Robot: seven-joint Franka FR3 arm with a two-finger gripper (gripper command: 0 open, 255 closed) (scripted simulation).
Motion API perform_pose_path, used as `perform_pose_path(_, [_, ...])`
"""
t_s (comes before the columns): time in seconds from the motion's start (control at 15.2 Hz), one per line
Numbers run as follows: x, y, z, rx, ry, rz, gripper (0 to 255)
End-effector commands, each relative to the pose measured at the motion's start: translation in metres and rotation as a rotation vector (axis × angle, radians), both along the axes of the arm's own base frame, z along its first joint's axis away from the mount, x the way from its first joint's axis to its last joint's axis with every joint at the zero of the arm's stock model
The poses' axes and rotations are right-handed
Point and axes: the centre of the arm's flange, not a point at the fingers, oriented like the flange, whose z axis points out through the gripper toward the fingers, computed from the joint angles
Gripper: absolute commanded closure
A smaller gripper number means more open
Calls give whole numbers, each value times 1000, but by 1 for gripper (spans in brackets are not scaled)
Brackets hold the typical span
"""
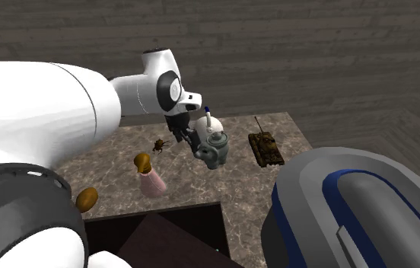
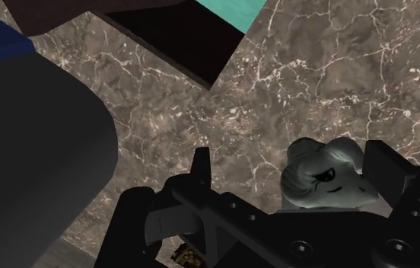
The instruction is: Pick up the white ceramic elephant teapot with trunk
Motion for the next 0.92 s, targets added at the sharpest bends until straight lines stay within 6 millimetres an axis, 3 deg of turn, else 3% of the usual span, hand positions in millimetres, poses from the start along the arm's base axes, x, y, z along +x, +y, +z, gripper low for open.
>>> perform_pose_path(0.0, [16,12,-18,-17,-1,-29,0])
perform_pose_path(0.86, [124,67,-157,-136,6,-200,0])
